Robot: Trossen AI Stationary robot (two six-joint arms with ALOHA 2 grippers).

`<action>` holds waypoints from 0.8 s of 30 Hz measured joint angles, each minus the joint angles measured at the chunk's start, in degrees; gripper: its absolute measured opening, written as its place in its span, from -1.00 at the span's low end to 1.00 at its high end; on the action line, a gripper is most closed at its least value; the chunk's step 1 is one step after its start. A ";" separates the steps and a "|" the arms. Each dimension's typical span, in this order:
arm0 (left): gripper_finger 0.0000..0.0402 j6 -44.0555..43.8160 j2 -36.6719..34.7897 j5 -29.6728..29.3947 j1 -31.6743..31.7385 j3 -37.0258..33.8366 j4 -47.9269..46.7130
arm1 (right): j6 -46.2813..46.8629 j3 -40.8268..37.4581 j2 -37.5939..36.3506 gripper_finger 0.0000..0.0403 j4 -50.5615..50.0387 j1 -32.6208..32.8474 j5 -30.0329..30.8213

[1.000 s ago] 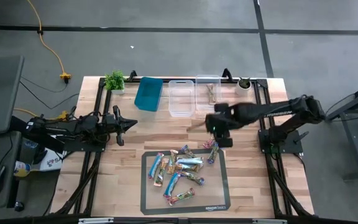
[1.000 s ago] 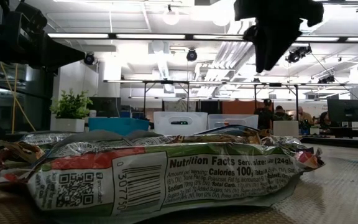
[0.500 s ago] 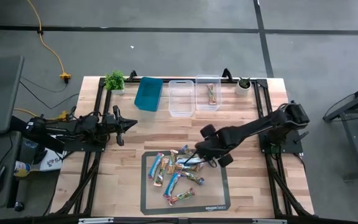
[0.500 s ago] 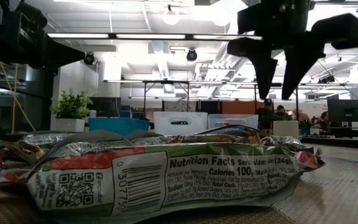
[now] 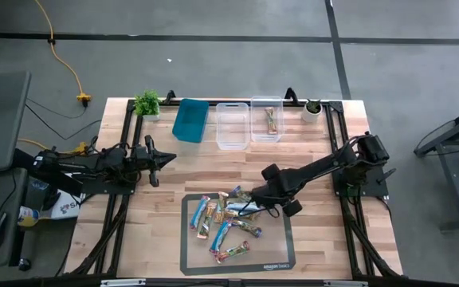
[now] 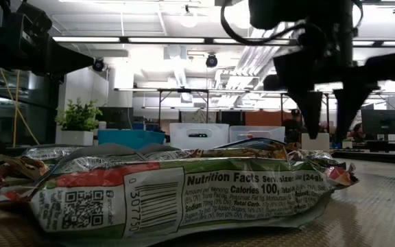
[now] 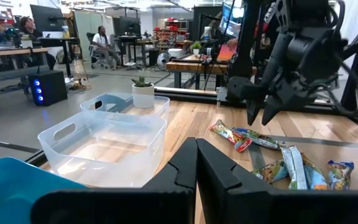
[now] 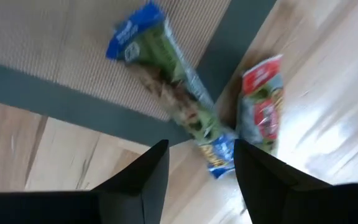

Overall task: Pick and place Granola Bars by type
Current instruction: Put the top right blue granola bar into the blue bin

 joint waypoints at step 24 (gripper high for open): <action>-1.00 -0.01 0.01 -0.01 0.00 -0.01 0.00 | -3.39 -5.76 -0.17 -0.18 12.52 -0.15 -8.42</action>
